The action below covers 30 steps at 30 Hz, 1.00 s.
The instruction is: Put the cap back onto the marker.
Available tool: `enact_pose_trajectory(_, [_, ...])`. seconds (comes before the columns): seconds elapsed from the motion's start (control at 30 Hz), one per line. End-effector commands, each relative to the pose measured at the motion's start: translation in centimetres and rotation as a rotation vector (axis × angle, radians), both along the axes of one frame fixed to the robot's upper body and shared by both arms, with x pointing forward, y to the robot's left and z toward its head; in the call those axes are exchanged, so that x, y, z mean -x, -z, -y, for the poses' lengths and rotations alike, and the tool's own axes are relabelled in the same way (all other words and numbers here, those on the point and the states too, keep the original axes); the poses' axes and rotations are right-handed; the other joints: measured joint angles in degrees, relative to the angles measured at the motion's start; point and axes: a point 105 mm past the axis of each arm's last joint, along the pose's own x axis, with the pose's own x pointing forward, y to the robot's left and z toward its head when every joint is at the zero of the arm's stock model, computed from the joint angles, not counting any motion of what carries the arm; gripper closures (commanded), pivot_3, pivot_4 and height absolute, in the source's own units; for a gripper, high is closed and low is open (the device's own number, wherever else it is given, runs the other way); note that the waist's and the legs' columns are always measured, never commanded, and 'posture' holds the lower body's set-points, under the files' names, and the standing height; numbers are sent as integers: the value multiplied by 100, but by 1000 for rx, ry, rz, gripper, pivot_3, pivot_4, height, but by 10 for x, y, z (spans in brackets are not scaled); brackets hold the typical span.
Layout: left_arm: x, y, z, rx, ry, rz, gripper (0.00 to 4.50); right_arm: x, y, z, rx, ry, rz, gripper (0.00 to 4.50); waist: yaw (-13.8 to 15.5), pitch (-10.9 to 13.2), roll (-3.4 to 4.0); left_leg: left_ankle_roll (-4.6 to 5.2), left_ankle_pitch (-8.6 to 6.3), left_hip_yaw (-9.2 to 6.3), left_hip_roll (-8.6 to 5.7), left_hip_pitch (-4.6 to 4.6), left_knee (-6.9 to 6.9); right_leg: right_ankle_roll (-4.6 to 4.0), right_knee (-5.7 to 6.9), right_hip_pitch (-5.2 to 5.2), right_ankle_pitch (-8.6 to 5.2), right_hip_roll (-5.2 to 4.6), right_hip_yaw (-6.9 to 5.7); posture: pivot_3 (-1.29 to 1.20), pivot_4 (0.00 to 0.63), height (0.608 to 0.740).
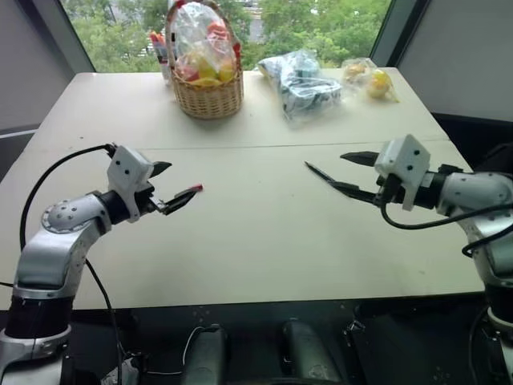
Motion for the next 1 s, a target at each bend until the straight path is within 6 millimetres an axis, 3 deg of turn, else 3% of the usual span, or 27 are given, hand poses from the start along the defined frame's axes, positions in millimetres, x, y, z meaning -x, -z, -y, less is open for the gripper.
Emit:
enact_pose_trajectory(0.03, [-18, 6, 2, 17, 4, 22, 36, 3, -10, -7, -36, 6, 78, 1725, 7, 0, 0, 0, 0, 0, -1, 0, 1, 0, 0, 0, 0, -1, 0, 0, 150, 740])
enact_pose_trajectory(0.2, [-43, 30, 7, 20, 27, -33, 36, 4, -6, -8, -57, 36, 91, 1725, 7, 0, 0, 0, 0, 1, -3, -4, 5, 1, -1, 0, 1, -1, -1, 0, 150, 740])
enact_pose_trajectory(0.47, [-72, 44, 13, -11, 18, -49, 36, 11, -2, -6, -66, 78, 98, 1725, -4, 0, -1, 0, 0, -1, -3, -5, 5, 11, 2, -2, 6, 0, -3, 0, 150, 740])
enact_pose_trajectory(1.0, [-66, 70, -1, -76, 41, -217, 36, 12, 1, -6, -64, 96, 102, 1725, -15, -1, -1, 0, 0, -1, -3, -3, 5, 13, 6, -2, 7, 0, -3, 0, 150, 740])
